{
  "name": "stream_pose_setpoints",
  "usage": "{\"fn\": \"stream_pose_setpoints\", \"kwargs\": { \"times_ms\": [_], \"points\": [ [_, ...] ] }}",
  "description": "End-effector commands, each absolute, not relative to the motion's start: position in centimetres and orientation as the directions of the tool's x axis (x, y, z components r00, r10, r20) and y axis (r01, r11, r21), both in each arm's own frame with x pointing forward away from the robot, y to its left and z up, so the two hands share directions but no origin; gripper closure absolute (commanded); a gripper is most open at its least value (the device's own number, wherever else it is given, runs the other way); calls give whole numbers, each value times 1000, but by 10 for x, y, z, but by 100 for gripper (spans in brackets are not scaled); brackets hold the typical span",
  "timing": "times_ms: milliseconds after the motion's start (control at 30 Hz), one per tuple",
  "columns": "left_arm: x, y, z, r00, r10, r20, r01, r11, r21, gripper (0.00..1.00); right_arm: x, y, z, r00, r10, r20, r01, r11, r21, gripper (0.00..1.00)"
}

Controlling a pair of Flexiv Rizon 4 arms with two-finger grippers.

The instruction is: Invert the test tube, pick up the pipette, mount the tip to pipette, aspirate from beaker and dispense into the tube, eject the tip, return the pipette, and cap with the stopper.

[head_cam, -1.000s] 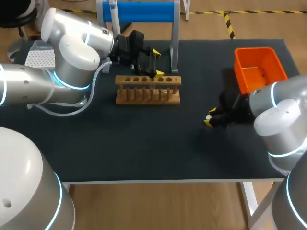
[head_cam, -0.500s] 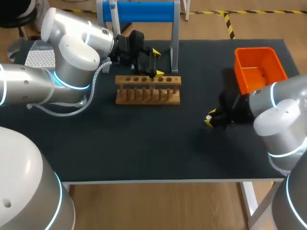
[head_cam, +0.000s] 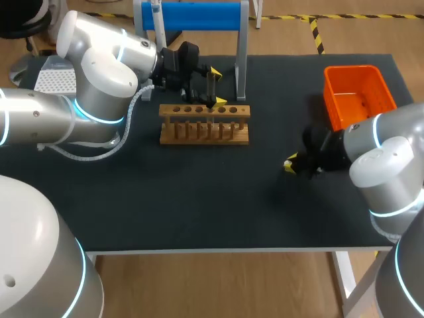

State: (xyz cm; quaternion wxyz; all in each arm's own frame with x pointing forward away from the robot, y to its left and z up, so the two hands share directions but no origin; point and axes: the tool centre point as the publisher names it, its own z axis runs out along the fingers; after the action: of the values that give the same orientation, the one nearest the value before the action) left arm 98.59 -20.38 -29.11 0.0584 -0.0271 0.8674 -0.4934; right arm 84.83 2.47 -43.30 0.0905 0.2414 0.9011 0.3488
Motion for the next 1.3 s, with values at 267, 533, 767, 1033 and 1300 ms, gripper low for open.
{"fn": "stream_pose_setpoints", "kwargs": {
  "times_ms": [267,533,767,1033,1300],
  "points": [
    [986,-204,-291,-992,-105,-75,10,512,-859,0,854,23,-418,-863,505,10,374,626,684,100],
    [986,-204,-291,-992,-105,-75,10,512,-859,0,870,22,-362,-876,481,25,348,596,723,100],
    [986,-204,-291,-992,-105,-75,10,512,-859,0,882,28,-275,-915,404,-11,257,604,754,100],
    [986,-204,-291,-992,-105,-75,10,512,-859,0,884,30,-247,-917,398,-24,236,589,773,100],
    [986,-204,-291,-992,-105,-75,10,512,-859,0,884,30,-247,-917,398,-24,236,589,773,100]
  ]
}}
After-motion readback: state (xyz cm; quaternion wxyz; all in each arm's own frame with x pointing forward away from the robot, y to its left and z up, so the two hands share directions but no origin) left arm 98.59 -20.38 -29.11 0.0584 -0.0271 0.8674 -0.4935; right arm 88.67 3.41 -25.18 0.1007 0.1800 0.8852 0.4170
